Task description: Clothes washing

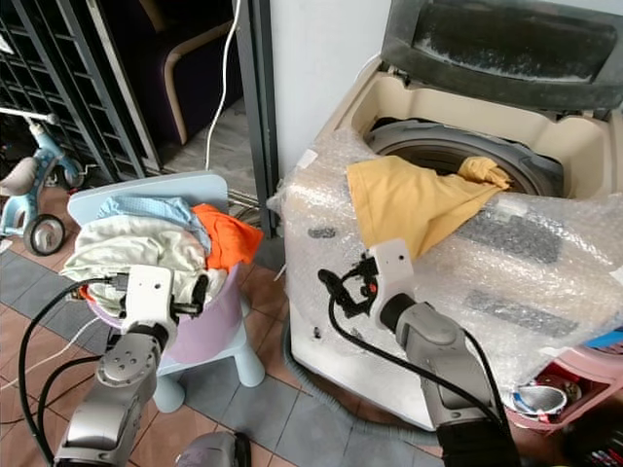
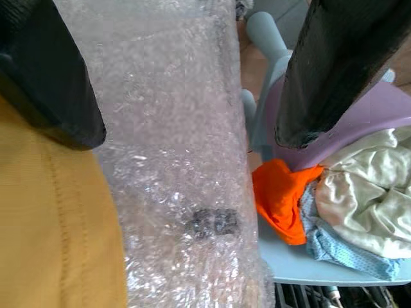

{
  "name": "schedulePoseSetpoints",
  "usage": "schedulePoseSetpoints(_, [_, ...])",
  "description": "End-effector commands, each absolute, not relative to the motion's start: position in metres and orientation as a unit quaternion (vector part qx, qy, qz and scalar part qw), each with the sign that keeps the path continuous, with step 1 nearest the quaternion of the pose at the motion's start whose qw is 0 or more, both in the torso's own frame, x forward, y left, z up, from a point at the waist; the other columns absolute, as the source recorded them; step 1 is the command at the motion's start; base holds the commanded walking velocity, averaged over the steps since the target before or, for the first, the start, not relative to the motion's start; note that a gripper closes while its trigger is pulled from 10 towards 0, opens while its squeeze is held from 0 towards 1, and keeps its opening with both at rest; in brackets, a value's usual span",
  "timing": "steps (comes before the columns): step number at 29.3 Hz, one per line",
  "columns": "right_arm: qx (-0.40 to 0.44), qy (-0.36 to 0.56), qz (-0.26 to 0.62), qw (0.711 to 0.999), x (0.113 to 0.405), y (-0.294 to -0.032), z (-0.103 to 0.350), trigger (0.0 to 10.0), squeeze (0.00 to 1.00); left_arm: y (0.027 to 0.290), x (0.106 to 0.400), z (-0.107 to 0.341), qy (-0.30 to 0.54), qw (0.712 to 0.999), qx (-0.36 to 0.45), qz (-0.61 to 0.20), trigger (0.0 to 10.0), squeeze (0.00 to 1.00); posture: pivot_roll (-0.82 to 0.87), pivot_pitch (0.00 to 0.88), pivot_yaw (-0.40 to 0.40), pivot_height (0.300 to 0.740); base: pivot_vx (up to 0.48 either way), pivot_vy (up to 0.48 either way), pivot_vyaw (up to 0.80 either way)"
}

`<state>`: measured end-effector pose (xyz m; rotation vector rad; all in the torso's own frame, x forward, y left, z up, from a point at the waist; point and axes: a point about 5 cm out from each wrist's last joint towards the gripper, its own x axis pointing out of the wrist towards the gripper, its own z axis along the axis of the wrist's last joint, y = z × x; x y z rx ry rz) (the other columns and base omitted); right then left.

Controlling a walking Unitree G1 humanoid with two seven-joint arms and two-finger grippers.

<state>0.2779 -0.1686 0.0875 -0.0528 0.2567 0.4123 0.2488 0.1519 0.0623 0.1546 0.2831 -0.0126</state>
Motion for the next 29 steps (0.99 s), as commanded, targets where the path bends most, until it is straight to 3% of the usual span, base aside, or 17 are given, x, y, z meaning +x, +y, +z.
schedulePoseSetpoints(1, [-0.059,0.057,0.181,0.98,0.288,-0.174,0.111,10.0,0.53,0.154,0.251,0.062,0.14,0.987,0.082,-0.002,10.0,0.0,0.0,0.0,0.002,0.74,0.0,0.0,0.0])
schedulePoseSetpoints(4, [-0.071,0.032,0.181,0.98,0.29,-0.174,0.119,10.0,0.44,0.154,0.251,0.063,0.139,0.987,0.082,-0.002,10.0,0.0,0.0,0.0,0.002,0.74,0.0,0.0,0.0])
schedulePoseSetpoints(5, [-0.084,0.014,0.178,0.98,0.291,-0.174,0.124,10.0,0.35,0.154,0.251,0.063,0.139,0.987,0.082,-0.003,10.0,0.0,0.0,0.0,0.003,0.74,0.0,0.0,0.0])
schedulePoseSetpoints(6, [-0.1,-0.004,0.173,0.98,0.292,-0.174,0.129,10.0,0.0,0.154,0.252,0.063,0.138,0.987,0.083,-0.003,10.0,0.0,0.0,0.0,0.002,0.74,0.0,0.0,0.0])
schedulePoseSetpoints(16, [-0.193,-0.09,0.13,0.969,0.295,-0.179,0.148,10.0,0.0,0.153,0.253,0.063,0.134,0.987,0.083,-0.004,10.0,0.0,0.0,0.0,-0.001,0.74,0.0,0.0,0.0])
schedulePoseSetpoints(24, [-0.224,-0.033,0.107,0.968,0.311,-0.192,0.128,10.0,0.0,0.152,0.254,0.063,0.133,0.988,0.082,-0.006,10.0,0.0,0.0,0.0,0.0,0.74,0.0,0.0,0.0])
schedulePoseSetpoints(25, [-0.229,-0.021,0.109,0.967,0.313,-0.193,0.125,8.1,0.0,0.152,0.254,0.064,0.133,0.988,0.082,-0.005,10.0,0.0,0.0,0.0,0.0,0.74,0.0,0.0,0.0])
schedulePoseSetpoints(26, [-0.236,-0.009,0.11,0.966,0.315,-0.195,0.121,1.7,0.0,0.152,0.254,0.064,0.133,0.988,0.082,-0.005,10.0,0.0,0.0,0.0,-0.003,0.74,0.0,0.0,0.0])
schedulePoseSetpoints(27, [-0.236,-0.009,0.11,0.966,0.315,-0.195,0.121,1.7,0.0,0.152,0.254,0.064,0.133,0.988,0.082,-0.005,10.0,0.0,0.0,0.0,-0.003,0.74,0.0,0.0,0.0])
schedulePoseSetpoints(28, [-0.237,0.0,0.111,0.965,0.316,-0.196,0.119,0.0,0.0,0.152,0.254,0.064,0.133,0.988,0.082,-0.005,10.0,0.0,0.0,0.0,-0.003,0.74,0.0,0.0,0.0])
schedulePoseSetpoints(29, [-0.234,0.014,0.111,0.966,0.318,-0.197,0.115,0.0,0.0,0.152,0.254,0.063,0.133,0.988,0.082,-0.004,10.0,0.0,0.0,0.0,-0.003,0.74,0.0,0.0,0.0])
